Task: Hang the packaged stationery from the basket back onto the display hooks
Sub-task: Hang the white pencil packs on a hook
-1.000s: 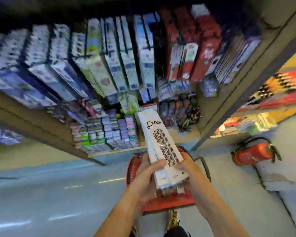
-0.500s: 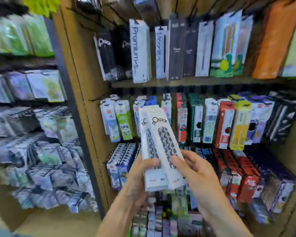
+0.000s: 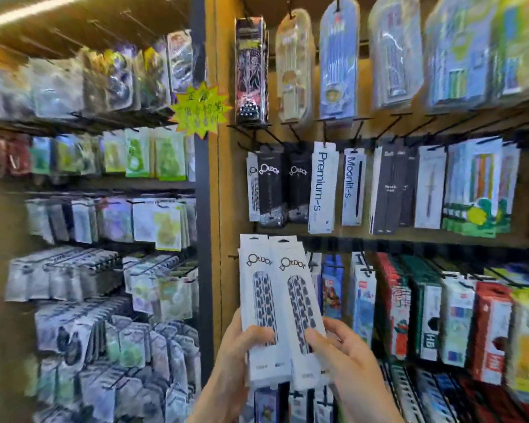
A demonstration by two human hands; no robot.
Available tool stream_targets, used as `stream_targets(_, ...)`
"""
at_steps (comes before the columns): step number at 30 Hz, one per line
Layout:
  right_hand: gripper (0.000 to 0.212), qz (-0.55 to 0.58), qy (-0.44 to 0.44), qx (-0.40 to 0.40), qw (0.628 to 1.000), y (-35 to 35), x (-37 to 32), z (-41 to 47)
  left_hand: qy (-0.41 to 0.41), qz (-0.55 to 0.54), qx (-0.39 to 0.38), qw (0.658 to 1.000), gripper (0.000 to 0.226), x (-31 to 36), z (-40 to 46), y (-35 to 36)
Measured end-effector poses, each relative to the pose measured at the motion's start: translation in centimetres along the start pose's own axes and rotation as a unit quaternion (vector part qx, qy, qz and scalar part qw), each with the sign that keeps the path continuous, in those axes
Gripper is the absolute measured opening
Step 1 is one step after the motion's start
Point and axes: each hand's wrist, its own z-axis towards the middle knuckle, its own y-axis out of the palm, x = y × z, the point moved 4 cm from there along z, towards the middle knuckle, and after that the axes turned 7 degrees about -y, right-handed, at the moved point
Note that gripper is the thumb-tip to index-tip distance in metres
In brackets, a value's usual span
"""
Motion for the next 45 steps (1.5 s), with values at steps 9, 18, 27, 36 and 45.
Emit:
stream_targets(9,0.023,-0.038,-0.135,0.019,0.99,8.8,-8.7,10.9,0.06,0.048,0.061,0.995,0.087,9.6,2.1,-6.2)
stream_targets(18,0.022,-0.054,-0.164,0.033,0.984,14.8,-10.5,20.5,0.102,0.084,0.02,0.991,0.083,15.2,3.8,-5.9)
stream_targets(27,0.02,-0.095,-0.167,0.076,0.979,16.7,-8.7,24.4,0.098,0.09,0.003,0.991,0.085,15.7,5.0,-6.5)
stream_targets(36,0.012,-0.082,-0.083,0.117,0.986,18.4,-6.7,27.5,0.085,0.078,-0.001,0.993,0.083,15.2,6.0,-7.3)
stream_targets(45,0.041,-0.051,-0.179,0.056,0.981,16.5,-7.7,15.9,0.077,0.08,0.0,0.994,0.072,14.6,6.6,-8.2)
